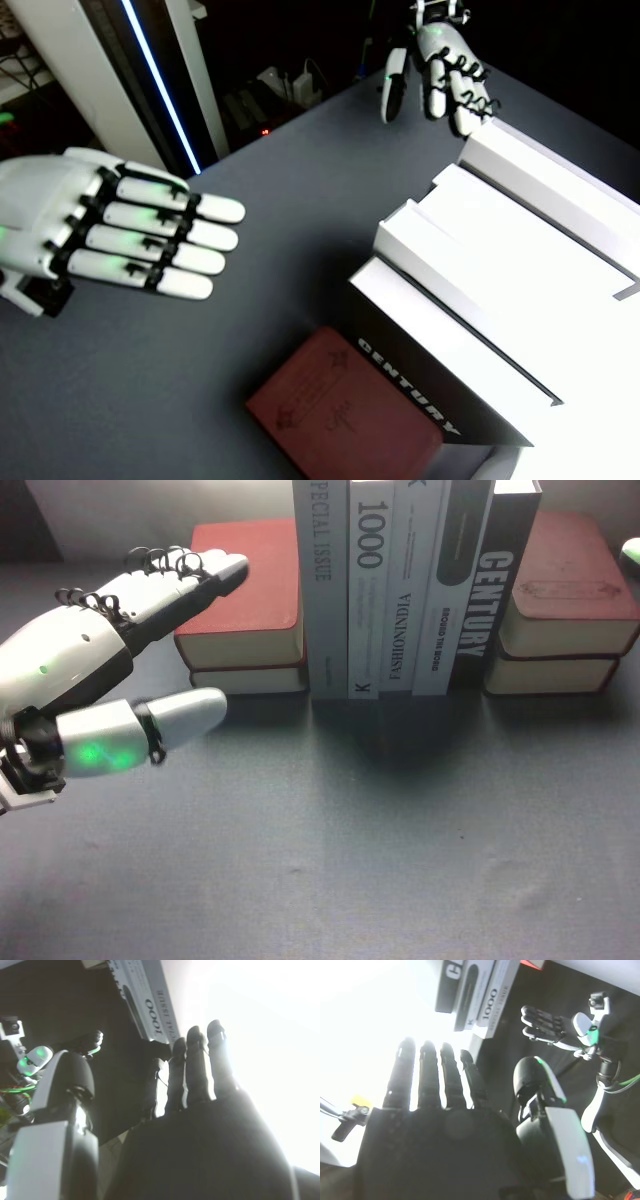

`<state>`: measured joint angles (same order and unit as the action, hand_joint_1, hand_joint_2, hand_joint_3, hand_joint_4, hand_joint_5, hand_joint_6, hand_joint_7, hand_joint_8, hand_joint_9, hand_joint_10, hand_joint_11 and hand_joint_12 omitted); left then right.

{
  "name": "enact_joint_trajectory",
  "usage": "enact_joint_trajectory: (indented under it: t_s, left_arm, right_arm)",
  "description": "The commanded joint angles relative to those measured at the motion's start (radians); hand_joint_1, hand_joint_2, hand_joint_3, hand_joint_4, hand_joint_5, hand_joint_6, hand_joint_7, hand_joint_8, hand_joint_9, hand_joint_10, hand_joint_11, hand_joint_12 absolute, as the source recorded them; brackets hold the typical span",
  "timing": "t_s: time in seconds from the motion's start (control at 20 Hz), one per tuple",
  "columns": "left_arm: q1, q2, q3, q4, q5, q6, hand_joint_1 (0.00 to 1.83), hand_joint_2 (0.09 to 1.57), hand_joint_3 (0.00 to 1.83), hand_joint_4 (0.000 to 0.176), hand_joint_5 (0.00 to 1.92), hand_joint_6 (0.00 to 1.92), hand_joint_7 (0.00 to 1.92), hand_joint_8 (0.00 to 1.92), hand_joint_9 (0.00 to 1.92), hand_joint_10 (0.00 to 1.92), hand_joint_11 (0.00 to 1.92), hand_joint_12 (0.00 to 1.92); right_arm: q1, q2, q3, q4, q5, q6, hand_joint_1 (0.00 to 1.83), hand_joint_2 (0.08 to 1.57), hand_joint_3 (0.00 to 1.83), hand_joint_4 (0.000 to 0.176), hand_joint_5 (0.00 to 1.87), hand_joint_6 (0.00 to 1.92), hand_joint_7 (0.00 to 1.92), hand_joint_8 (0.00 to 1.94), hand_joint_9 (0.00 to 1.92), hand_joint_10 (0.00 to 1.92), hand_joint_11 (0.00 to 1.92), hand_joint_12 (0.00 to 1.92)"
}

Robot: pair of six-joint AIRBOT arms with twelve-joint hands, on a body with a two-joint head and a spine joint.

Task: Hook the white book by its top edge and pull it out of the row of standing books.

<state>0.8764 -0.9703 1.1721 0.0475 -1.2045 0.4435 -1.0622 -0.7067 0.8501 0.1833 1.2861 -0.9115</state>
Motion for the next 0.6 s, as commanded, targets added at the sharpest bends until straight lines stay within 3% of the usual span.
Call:
enact_joint_trajectory:
  t_s: [0.0,0.05,0.15,0.25,0.3,0.4,0.5,0.55]
  left_arm:
    - [-0.009,-0.002,0.007,-0.025,-0.125,-0.006,0.03,1.38,0.01,0.023,0.00,0.00,0.00,0.00,0.00,0.00,0.00,0.00]
    - [-0.010,-0.007,0.010,-0.028,-0.125,-0.006,0.13,1.36,0.00,0.028,0.00,0.00,0.00,0.00,0.00,0.00,0.00,0.00]
    - [-0.011,-0.012,0.015,-0.037,-0.124,-0.006,0.20,1.35,0.00,0.020,0.00,0.00,0.00,0.00,0.00,0.00,0.00,0.00]
    - [-0.009,-0.012,0.017,-0.044,-0.125,-0.006,0.19,1.33,0.00,0.028,0.00,0.00,0.00,0.00,0.00,0.00,0.00,0.00]
    - [-0.004,-0.011,0.018,-0.049,-0.126,-0.006,0.16,1.34,0.00,0.045,0.00,0.00,0.00,0.00,0.00,0.00,0.00,0.00]
    - [0.008,-0.009,0.018,-0.058,-0.133,-0.006,0.17,1.32,0.00,0.033,0.00,0.00,0.00,0.00,0.00,0.00,0.00,0.00]
    - [0.021,-0.004,0.017,-0.067,-0.141,-0.006,0.13,1.33,0.00,0.035,0.00,0.00,0.00,0.00,0.00,0.00,0.00,0.00]
    - [0.023,-0.003,0.017,-0.068,-0.140,-0.006,0.11,1.33,0.00,0.046,0.00,0.00,0.00,0.00,0.00,0.00,0.00,0.00]
  right_arm:
    - [0.014,0.003,0.004,0.010,0.122,0.005,0.48,1.42,0.03,0.000,0.00,0.00,0.00,0.00,0.00,0.00,0.00,0.00]
    - [0.014,0.003,0.004,0.011,0.122,0.005,0.48,1.42,0.02,0.000,0.00,0.00,0.00,0.00,0.00,0.00,0.00,0.00]
    - [0.026,0.000,0.012,0.016,0.122,0.005,0.55,1.42,0.01,0.000,0.00,0.00,0.00,0.00,0.00,0.00,0.00,0.00]
    - [0.067,-0.012,0.027,0.016,0.108,0.003,0.65,1.41,0.00,0.000,0.02,0.01,0.00,0.00,0.00,0.00,0.00,0.00]
    - [0.108,-0.023,0.040,0.010,0.087,-0.007,0.62,1.41,0.00,0.000,0.01,0.00,0.00,0.00,0.00,0.00,0.00,0.00]
    - [0.209,-0.056,0.070,-0.007,0.014,-0.044,0.50,1.44,0.01,0.000,0.01,0.00,0.00,0.00,0.00,0.00,0.00,0.00]
    - [0.309,-0.097,0.107,-0.026,-0.080,-0.071,0.45,1.43,0.01,0.000,0.03,0.01,0.00,0.00,0.00,0.00,0.00,0.00]
    - [0.347,-0.117,0.126,-0.030,-0.118,-0.080,0.47,1.43,0.00,0.000,0.04,0.01,0.00,0.00,0.00,0.00,0.00,0.00]
